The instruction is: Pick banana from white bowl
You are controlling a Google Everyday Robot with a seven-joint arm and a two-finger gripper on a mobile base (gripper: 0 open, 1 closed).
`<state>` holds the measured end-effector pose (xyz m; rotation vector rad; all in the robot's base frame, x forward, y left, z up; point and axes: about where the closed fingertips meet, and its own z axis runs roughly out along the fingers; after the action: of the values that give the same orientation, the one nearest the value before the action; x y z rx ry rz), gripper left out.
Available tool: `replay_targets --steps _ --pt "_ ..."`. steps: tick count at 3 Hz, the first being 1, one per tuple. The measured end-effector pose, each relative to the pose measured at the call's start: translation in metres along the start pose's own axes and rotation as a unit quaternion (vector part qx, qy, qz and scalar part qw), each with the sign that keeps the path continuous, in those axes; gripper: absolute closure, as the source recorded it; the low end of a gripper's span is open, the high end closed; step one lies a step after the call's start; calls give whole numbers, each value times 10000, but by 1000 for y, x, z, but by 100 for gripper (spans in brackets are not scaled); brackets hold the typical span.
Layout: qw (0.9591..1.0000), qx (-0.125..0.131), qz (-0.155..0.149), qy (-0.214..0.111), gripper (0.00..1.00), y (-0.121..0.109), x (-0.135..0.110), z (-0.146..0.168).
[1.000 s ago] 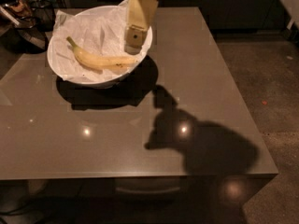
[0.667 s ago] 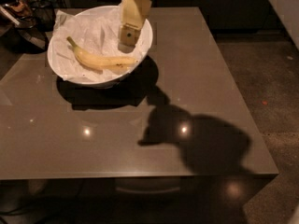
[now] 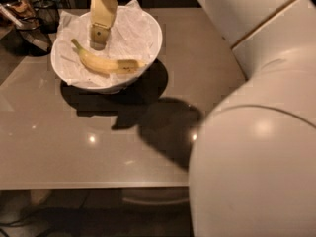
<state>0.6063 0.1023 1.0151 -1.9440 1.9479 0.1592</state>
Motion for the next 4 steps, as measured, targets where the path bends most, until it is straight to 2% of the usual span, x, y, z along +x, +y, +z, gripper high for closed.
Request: replay_targets --steps 1,3,4 --pt "9994 5 251 247 4 -23 -8 33" --pt "9946 -71 836 616 29 -45 8 73" --pt "9917 -159 1052 717 29 -49 18 88"
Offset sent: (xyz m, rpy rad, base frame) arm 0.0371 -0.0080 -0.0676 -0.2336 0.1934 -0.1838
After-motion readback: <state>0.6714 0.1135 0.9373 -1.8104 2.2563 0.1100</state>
